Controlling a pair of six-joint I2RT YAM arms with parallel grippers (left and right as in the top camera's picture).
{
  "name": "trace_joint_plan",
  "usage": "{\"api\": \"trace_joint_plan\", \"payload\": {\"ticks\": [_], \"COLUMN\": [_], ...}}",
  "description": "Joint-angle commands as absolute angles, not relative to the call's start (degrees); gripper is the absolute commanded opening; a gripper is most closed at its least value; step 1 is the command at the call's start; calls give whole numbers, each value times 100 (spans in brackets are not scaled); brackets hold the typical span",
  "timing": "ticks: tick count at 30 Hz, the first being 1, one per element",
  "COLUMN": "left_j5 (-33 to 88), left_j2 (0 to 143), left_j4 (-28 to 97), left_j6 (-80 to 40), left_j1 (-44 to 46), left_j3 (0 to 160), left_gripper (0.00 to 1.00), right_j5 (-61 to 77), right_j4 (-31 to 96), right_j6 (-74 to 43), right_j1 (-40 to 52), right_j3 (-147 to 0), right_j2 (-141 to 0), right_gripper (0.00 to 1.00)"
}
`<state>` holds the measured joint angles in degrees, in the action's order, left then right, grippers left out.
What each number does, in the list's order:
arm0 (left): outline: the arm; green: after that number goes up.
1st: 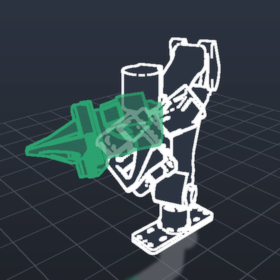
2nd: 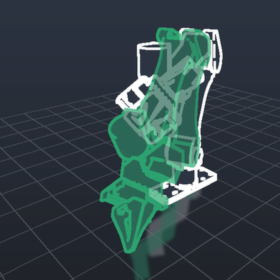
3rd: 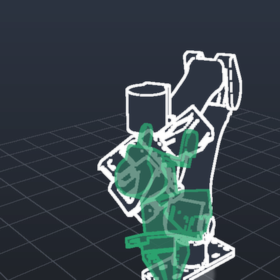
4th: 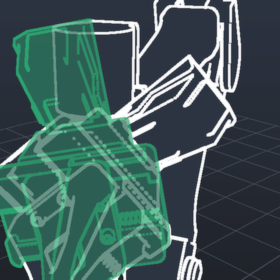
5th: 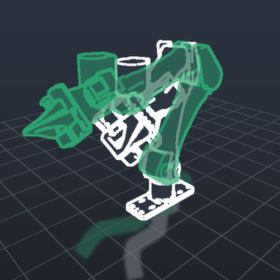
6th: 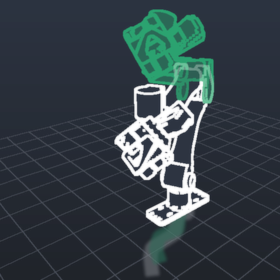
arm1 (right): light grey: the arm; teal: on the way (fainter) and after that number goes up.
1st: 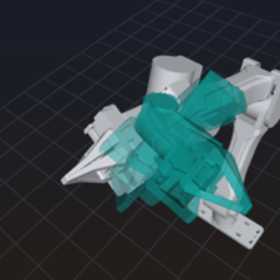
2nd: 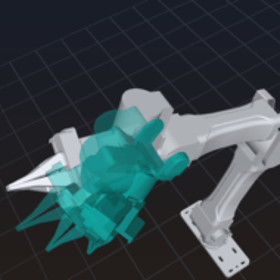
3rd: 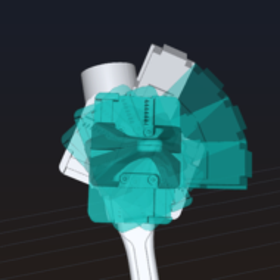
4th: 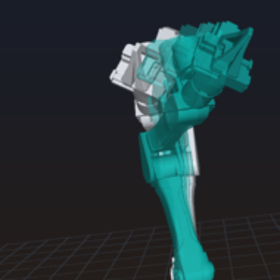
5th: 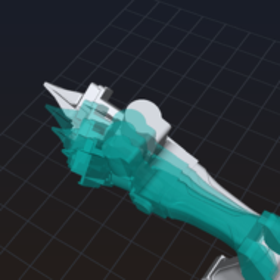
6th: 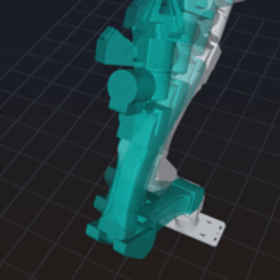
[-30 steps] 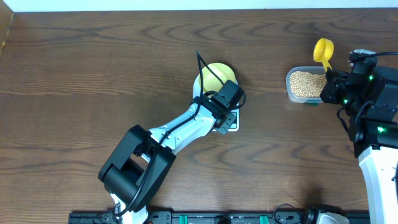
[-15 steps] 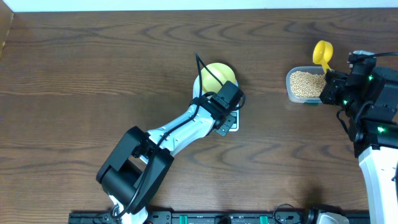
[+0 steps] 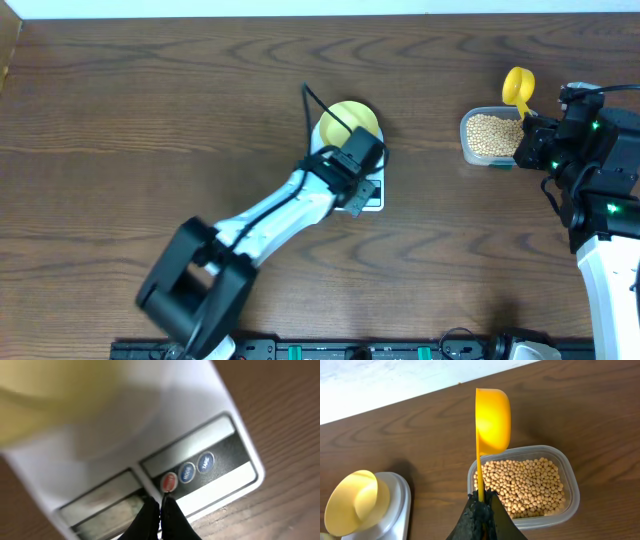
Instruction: Scoop item into bowl and weigh 50g on scale
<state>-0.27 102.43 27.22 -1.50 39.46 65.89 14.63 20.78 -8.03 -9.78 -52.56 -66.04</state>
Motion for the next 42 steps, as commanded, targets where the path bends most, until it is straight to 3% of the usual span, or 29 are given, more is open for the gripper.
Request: {"api": "trace_joint_plan", "payload": {"ticks": [1, 10, 12, 18, 19, 20, 42], "left_j5": [-43, 150, 148, 148, 148, 148, 148], "left_j2": [9452, 8077, 7937, 7898, 7898, 7898, 7898], "left_j4": [2755, 3175, 3450, 4088, 4141, 4158, 4200], "left_j6": [-478, -1238, -1236, -1236, -1236, -1236, -1236], "left_j1": [3653, 2279, 1831, 987, 893, 827, 666], "left_j3": [6805, 6805, 6805, 6805, 6805, 6805, 6803], "left_gripper": [7, 8, 27, 64, 73, 98, 98], "right_j5": [1610, 1841, 1841, 1837, 1835, 1831, 139], "right_j4": [2075, 2078, 2084, 2088, 2106, 2132, 2364], "right_j6": [-718, -718, -718, -718, -716, -714, -244], "right_j1": [-1009, -1009, -1009, -1009, -1009, -1009, -1015], "right_j3": [-5356, -5356, -5356, -5356, -5356, -5356, -5356], "right_j2": [-6591, -6591, -6591, -6591, -6591, -6591, -6604], "right_gripper": [1, 1, 1, 1, 1, 1, 1]}}
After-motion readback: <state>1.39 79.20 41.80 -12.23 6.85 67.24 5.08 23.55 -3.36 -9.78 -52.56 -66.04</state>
